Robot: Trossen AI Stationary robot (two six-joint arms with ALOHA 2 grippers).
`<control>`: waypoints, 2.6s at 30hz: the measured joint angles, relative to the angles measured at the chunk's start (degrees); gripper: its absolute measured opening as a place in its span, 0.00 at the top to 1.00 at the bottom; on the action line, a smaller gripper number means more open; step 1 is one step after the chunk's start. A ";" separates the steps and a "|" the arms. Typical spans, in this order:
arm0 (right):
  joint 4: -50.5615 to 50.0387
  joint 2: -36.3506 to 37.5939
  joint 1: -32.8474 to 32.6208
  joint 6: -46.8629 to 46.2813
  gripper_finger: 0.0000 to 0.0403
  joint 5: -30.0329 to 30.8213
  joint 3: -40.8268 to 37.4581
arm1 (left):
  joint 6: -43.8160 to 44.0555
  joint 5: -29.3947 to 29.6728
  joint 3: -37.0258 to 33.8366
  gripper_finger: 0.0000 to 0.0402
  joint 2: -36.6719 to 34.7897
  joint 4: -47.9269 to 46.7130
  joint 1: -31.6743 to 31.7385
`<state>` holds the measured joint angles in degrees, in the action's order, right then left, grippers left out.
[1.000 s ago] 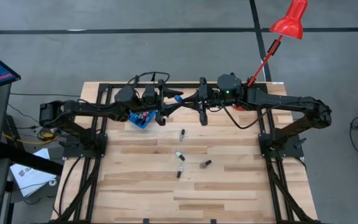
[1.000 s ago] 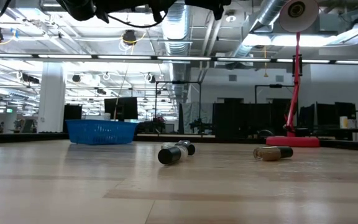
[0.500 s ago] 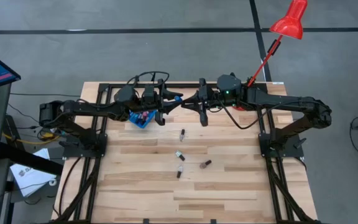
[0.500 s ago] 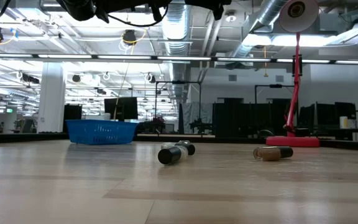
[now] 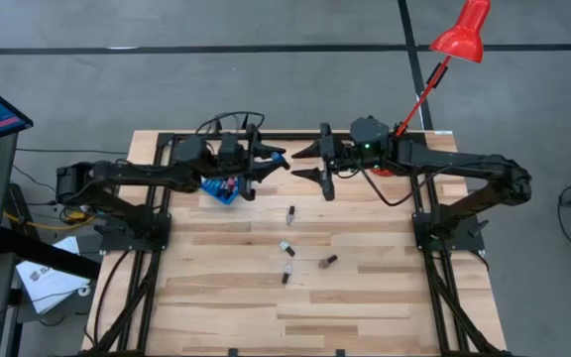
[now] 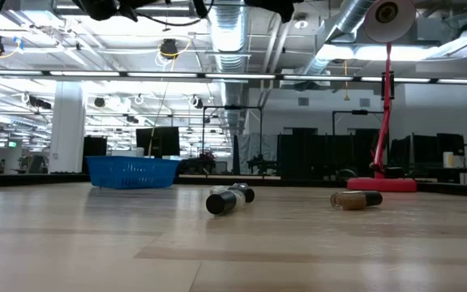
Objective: Pick & Place Nail Polish
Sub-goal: Put the blue nail polish bottle into the blue bin
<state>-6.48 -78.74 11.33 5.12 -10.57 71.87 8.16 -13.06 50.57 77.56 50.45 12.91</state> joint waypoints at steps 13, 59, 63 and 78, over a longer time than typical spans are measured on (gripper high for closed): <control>-4.14 6.47 0.00 1.02 0.45 0.77 0.05 | 8.71 -17.69 0.02 0.74 -14.46 0.26 -1.09; -8.16 6.25 0.09 2.37 0.61 0.74 0.05 | 7.39 -25.87 0.02 0.72 -23.74 -6.90 -5.72; -8.54 6.25 0.09 2.35 0.63 0.74 0.05 | 4.65 -18.71 0.04 0.72 -23.74 -20.02 -1.00; -10.30 6.21 0.05 1.92 0.67 0.74 0.03 | 3.12 14.32 -8.43 0.72 -19.50 -49.50 13.10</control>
<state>-16.77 -72.53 11.38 7.03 -9.82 71.91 11.28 1.26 42.13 58.06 0.95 26.00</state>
